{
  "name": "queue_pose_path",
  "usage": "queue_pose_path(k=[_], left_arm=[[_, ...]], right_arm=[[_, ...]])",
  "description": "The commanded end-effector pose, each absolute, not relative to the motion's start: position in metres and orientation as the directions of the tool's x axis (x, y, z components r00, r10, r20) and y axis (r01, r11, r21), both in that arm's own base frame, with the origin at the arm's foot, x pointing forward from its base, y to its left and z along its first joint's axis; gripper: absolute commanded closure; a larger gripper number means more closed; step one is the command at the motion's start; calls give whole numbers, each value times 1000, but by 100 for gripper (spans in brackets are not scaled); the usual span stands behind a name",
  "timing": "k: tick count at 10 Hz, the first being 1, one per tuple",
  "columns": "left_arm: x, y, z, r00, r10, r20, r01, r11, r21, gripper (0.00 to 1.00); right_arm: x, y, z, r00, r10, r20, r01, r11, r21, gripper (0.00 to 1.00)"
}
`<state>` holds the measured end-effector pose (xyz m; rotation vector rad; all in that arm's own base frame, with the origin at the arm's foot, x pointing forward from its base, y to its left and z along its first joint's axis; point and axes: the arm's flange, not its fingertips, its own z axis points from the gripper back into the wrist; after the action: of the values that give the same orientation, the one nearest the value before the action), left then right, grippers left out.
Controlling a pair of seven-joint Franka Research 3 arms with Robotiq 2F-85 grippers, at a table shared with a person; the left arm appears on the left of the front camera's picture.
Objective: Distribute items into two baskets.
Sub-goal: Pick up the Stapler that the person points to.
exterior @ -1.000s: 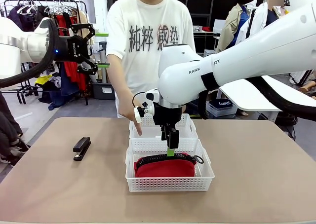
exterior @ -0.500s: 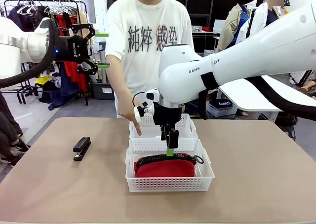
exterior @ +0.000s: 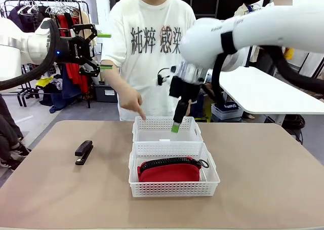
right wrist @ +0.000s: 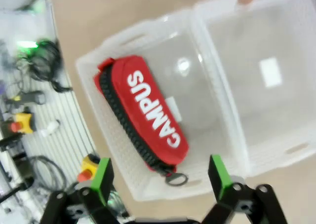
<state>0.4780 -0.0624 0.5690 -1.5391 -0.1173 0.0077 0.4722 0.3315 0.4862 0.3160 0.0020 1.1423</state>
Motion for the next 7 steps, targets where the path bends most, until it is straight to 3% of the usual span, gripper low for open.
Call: queue_pose_path(k=[1, 3, 5, 6, 7], left_arm=[[477, -62, 571, 994, 79, 75, 73, 31, -997, 0], [477, -62, 571, 994, 79, 75, 73, 31, -997, 0], [477, -62, 571, 994, 79, 75, 73, 31, -997, 0], [477, -62, 571, 994, 79, 75, 73, 31, -997, 0], [477, -62, 571, 994, 79, 75, 73, 31, -997, 0]], right_arm=[[478, 315, 515, 618, 771, 154, -751, 521, 406, 0], [497, 261, 540, 799, 571, 186, -570, 622, 538, 0], [501, 225, 549, 866, 435, 247, -490, 636, 596, 0], [498, 220, 554, 855, 420, 304, -518, 679, 520, 0], [514, 229, 554, 827, 530, 187, -530, 623, 576, 0]])
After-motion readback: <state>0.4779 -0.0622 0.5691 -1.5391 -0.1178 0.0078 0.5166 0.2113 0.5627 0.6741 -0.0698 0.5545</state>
